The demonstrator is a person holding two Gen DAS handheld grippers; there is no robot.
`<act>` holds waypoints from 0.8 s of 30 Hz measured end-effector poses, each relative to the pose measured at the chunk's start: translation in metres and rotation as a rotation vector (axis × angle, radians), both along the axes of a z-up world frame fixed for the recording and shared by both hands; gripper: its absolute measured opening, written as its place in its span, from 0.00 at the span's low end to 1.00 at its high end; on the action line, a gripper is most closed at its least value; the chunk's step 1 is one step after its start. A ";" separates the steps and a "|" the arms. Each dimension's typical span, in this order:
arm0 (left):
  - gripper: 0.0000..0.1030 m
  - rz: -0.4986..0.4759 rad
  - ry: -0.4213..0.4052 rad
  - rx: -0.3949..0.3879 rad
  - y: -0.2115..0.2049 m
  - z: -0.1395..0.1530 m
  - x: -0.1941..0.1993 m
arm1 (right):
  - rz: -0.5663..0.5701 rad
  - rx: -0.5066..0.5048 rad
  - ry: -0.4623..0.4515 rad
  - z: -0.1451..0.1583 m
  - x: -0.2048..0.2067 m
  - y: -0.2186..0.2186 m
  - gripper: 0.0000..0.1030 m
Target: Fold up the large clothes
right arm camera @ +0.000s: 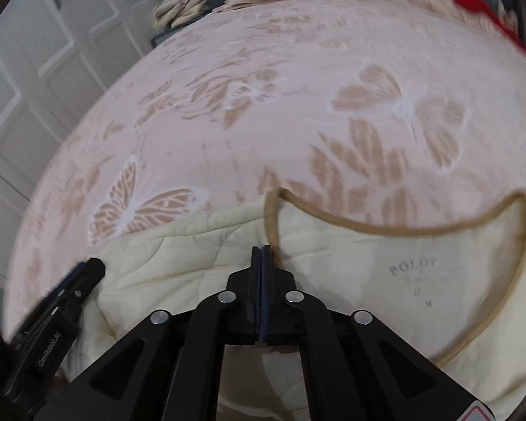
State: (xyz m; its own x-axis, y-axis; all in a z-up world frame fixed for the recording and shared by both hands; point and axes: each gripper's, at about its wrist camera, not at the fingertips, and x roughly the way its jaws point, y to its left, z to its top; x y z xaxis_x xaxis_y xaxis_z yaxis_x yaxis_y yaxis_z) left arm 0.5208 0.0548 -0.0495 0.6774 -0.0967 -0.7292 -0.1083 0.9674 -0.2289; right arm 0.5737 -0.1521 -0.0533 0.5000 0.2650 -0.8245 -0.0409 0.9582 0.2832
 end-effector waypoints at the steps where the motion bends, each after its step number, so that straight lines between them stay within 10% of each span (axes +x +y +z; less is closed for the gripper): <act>1: 0.28 0.000 -0.001 0.000 -0.001 -0.001 0.001 | 0.010 -0.026 -0.006 -0.001 -0.001 0.003 0.00; 13: 0.28 -0.010 0.002 0.132 -0.019 -0.004 0.005 | -0.088 0.053 -0.069 0.019 -0.027 -0.021 0.11; 20: 0.36 -0.065 -0.013 0.049 -0.020 0.028 -0.003 | -0.271 -0.006 -0.131 0.061 -0.100 -0.136 0.25; 24: 0.59 -0.214 -0.038 -0.150 -0.063 0.061 -0.007 | -0.404 -0.014 -0.121 0.062 -0.124 -0.206 0.36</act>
